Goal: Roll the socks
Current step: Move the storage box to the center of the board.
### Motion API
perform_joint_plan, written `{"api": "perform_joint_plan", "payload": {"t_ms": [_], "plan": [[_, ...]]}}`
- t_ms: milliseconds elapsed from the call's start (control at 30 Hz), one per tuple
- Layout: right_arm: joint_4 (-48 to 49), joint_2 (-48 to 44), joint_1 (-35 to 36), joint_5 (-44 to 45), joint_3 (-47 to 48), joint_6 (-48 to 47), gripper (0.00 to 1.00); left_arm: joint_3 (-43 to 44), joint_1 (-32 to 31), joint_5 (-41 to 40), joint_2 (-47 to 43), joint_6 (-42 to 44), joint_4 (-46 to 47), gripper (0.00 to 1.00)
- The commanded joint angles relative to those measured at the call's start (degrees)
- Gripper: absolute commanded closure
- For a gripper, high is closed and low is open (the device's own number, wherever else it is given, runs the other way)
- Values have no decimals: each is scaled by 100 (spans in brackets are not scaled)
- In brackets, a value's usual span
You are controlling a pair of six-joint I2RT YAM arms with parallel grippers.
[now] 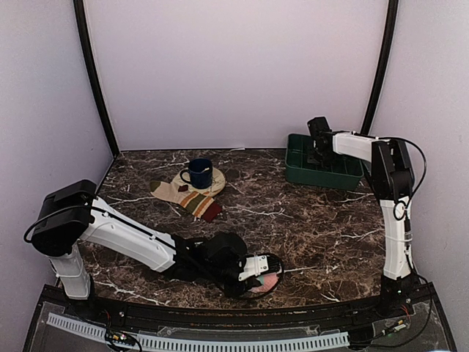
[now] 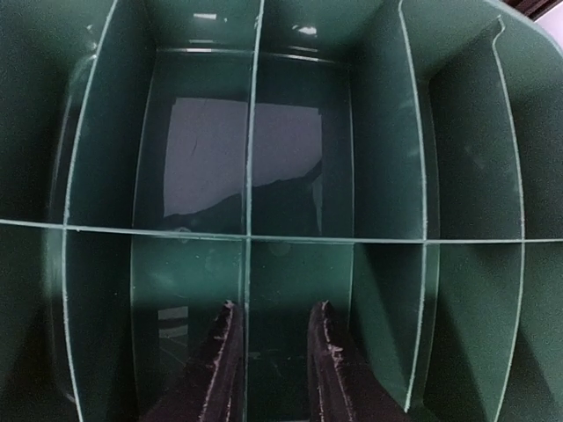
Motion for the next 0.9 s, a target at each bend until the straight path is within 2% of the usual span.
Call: {"api": "perform_joint_plan", "payload": {"t_ms": [0,100,333,567,867], "plan": [[-134,191,-50,-104,85,68,78,-236,134,-229,306,-54,-1252,100],[-111,184,-50,-169,-67,92,80,-240,157,-231,306,-69,-1257,100],[-6,-83,-50,-550,-815,277,100,-260,245,-234,279,-129,-1260,100],[220,-773,264,-755,-1933,498,100,-271,268,-177,262,-168,-1318,100],[634,-1779,1327,-712,-3559,1315,100,-289,268,-142,225,-370,-1502,100]]}}
